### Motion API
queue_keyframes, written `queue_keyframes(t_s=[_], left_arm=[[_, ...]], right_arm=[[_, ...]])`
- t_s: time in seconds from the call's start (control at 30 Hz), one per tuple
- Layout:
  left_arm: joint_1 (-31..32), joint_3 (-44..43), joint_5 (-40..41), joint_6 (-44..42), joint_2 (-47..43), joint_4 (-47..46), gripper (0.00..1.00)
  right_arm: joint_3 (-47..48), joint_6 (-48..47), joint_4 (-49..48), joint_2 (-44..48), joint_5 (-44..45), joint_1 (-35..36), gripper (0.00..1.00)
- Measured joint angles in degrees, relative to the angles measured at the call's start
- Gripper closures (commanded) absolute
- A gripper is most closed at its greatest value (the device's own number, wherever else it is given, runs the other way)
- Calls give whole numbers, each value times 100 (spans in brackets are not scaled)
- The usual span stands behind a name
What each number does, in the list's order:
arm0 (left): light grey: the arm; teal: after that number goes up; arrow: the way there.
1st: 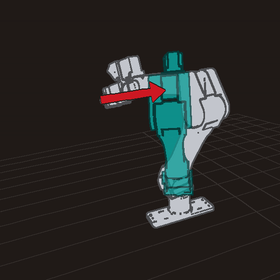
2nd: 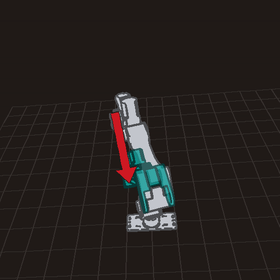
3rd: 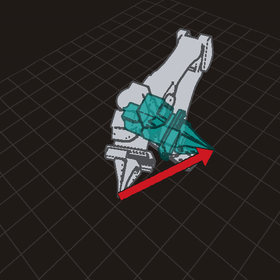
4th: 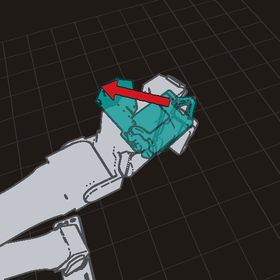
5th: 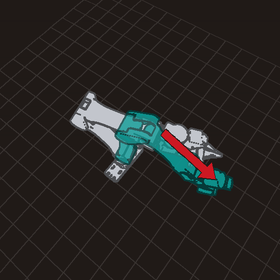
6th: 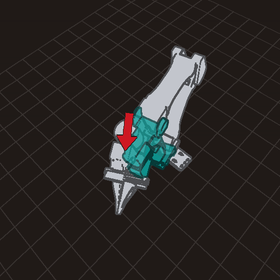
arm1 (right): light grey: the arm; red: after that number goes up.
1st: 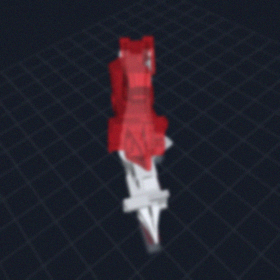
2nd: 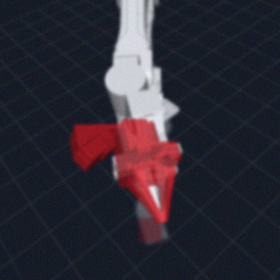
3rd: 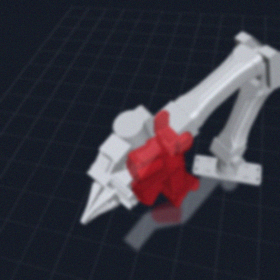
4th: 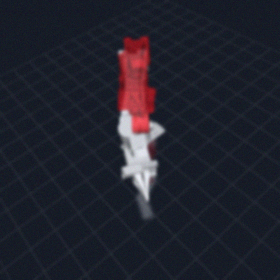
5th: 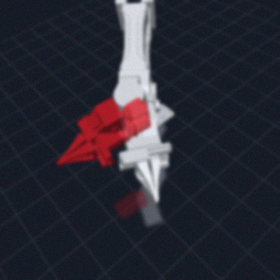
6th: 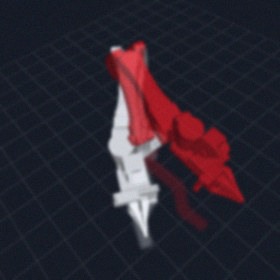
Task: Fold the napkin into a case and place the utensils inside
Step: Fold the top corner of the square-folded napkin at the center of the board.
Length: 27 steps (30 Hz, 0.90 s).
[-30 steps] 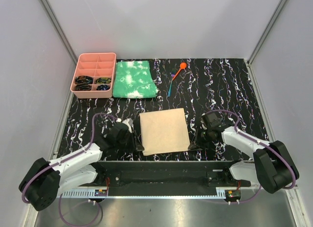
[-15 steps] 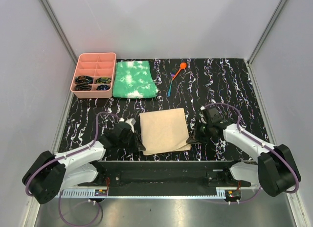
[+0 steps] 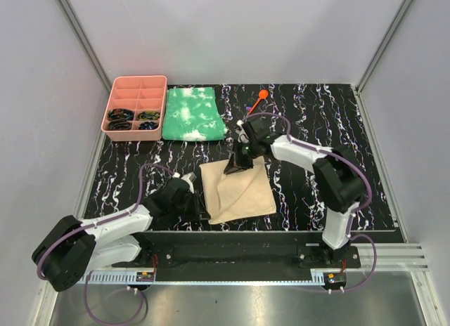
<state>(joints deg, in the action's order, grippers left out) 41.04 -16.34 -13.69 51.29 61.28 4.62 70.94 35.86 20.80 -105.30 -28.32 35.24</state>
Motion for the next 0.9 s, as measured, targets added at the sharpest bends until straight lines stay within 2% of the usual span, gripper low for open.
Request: queue_keyframes(t_s=[0.1, 0.17, 0.3, 0.43, 0.7, 0.9], left_arm=[[4, -11, 17, -28, -214, 225, 71], [7, -103, 52, -24, -407, 496, 71], [7, -420, 42, -22, -461, 603, 78], [7, -490, -11, -17, -155, 483, 82], [7, -286, -48, 20, -87, 466, 84], [9, -153, -46, 26, -129, 457, 84]], right_arm=[[424, -9, -48, -520, -149, 24, 100], [570, -13, -39, -721, -221, 26, 100], [741, -26, -31, -896, -315, 39, 100], [870, -42, -44, -922, -437, 63, 100], [946, -42, -52, -957, -509, 153, 100], [1222, 11, -157, -1325, -651, 192, 100]])
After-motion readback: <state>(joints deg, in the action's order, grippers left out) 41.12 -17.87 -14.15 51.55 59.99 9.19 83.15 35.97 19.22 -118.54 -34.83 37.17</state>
